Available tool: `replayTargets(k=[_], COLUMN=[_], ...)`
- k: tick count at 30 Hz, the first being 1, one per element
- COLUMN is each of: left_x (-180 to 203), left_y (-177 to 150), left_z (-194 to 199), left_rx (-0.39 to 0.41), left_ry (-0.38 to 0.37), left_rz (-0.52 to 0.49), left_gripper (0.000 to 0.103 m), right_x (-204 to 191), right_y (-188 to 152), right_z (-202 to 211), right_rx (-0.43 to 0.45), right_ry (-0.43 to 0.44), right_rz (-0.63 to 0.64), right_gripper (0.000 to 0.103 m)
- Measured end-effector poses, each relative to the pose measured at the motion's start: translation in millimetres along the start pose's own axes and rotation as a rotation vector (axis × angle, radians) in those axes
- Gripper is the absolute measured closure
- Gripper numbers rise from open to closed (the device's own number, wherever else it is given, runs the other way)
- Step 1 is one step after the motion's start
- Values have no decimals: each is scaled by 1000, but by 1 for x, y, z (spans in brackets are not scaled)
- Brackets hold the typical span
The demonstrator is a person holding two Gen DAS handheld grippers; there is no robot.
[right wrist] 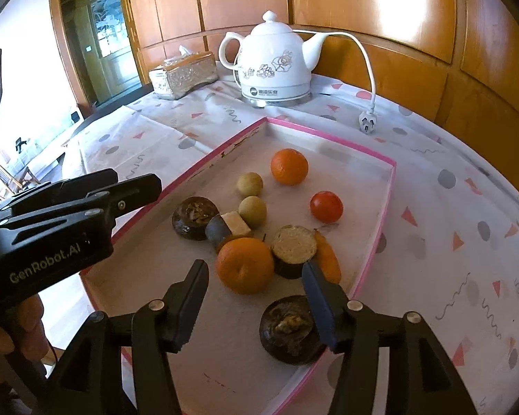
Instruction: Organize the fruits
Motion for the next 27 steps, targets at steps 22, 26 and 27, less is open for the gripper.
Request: replayTargets(k=[22,26,27], left_x=[34,35,35], left_y=[1,0,-1], left_z=[41,39,39], left_rx=[100,83,83], left_ry=[-17,-2,2], left_rz=[-58,-55,-53], left_gripper=[0,0,0], right_x=[28,31,31], right_y=[-11,-13,-14], right_z=[48,49,49], right_rx=[119,118,118], right_ry=[-148,-155,-156], right_rz=[-205,-215,-216], right_gripper=[46,46,46])
Point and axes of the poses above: each gripper's, at about its wrist camera, not at the fingertips, and z roughly against the way its jaws point, x to its right, y to its top, the point moved 5 cm from there along -z, roughly the way its jaws point, and after that the axes turned 11 degrees about -y, right-handed, at the moved point
